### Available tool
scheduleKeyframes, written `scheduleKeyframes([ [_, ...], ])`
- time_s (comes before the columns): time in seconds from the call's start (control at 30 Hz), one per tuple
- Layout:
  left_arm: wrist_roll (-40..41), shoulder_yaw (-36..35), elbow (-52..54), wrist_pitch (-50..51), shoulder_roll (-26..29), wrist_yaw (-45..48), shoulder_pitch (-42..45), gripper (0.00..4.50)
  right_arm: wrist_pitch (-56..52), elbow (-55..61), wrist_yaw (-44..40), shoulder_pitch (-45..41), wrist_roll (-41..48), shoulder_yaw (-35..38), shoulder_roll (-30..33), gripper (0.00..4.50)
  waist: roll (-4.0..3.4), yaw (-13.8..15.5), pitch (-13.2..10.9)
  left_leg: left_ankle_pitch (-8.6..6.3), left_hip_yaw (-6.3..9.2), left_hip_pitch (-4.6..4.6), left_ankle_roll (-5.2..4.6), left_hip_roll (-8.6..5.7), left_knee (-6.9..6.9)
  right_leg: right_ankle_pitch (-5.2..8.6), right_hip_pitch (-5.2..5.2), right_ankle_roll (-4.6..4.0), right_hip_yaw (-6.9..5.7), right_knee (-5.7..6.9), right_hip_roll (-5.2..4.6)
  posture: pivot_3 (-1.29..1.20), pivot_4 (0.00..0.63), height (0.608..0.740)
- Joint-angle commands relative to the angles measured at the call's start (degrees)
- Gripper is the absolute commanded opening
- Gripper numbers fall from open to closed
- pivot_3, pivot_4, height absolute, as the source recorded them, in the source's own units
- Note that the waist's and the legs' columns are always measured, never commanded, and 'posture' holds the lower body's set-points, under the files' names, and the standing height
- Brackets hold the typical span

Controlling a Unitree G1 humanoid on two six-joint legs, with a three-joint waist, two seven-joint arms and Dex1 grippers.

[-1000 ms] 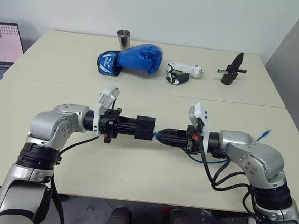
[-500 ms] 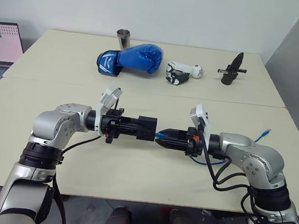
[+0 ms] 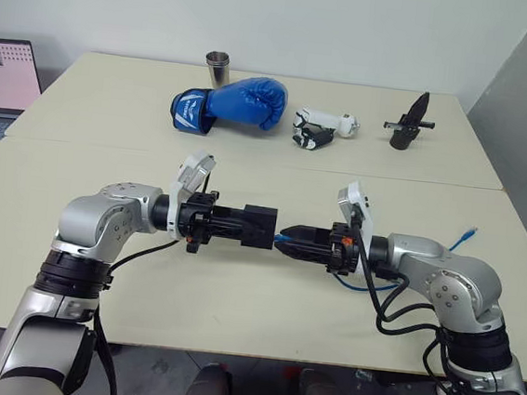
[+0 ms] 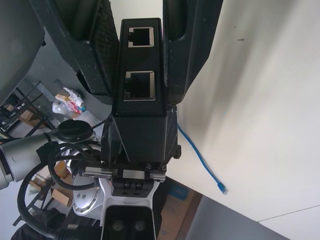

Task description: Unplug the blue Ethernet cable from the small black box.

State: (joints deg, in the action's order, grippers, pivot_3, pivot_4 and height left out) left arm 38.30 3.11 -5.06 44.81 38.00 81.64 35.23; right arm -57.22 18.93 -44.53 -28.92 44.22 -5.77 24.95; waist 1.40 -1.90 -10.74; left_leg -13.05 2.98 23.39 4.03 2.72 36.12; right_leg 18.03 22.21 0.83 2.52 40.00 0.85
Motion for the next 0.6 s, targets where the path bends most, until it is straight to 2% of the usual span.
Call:
scheduleKeyframes([
  [0.03,0.64,-0.6,0.6,-0.14,-0.11,0.23,1.41,0.77,-0.29,0.77,-0.25,-0.78,1.75,1.16,0.03,1.12,0.0,0.0,0.0,0.0,0.0,0.0,0.0,0.0,0.0,0.0,0.0,0.0,0.0,0.0,0.0,0.0,0.15,0.74],
  [0.2,0.66,-0.84,-0.04,-0.25,-0.57,-0.05,1.62,0.77,-0.27,0.98,-0.92,-0.79,1.35,0.66,0.66,0.1,0.0,0.0,0.0,0.0,0.0,0.0,0.0,0.0,0.0,0.0,0.0,0.0,0.0,0.0,0.0,0.0,0.15,0.74],
  [0.47,0.67,-0.68,-0.18,0.05,-0.89,0.27,1.76,0.77,-0.14,1.17,-1.18,-0.96,1.3,0.45,0.96,0.08,0.0,0.0,0.0,0.0,0.0,0.0,0.0,0.0,0.0,0.0,0.0,0.0,-0.01,0.0,0.0,0.0,0.15,0.74],
  [0.6,-0.54,-0.24,-0.16,-0.97,1.07,1.95,1.08,0.77,-0.61,0.57,-2.33,-0.23,1.39,1.3,2.87,0.08,0.0,0.0,0.0,0.0,0.0,0.01,0.0,0.0,0.0,0.0,0.0,0.0,0.0,0.0,0.0,0.0,0.15,0.74],
])
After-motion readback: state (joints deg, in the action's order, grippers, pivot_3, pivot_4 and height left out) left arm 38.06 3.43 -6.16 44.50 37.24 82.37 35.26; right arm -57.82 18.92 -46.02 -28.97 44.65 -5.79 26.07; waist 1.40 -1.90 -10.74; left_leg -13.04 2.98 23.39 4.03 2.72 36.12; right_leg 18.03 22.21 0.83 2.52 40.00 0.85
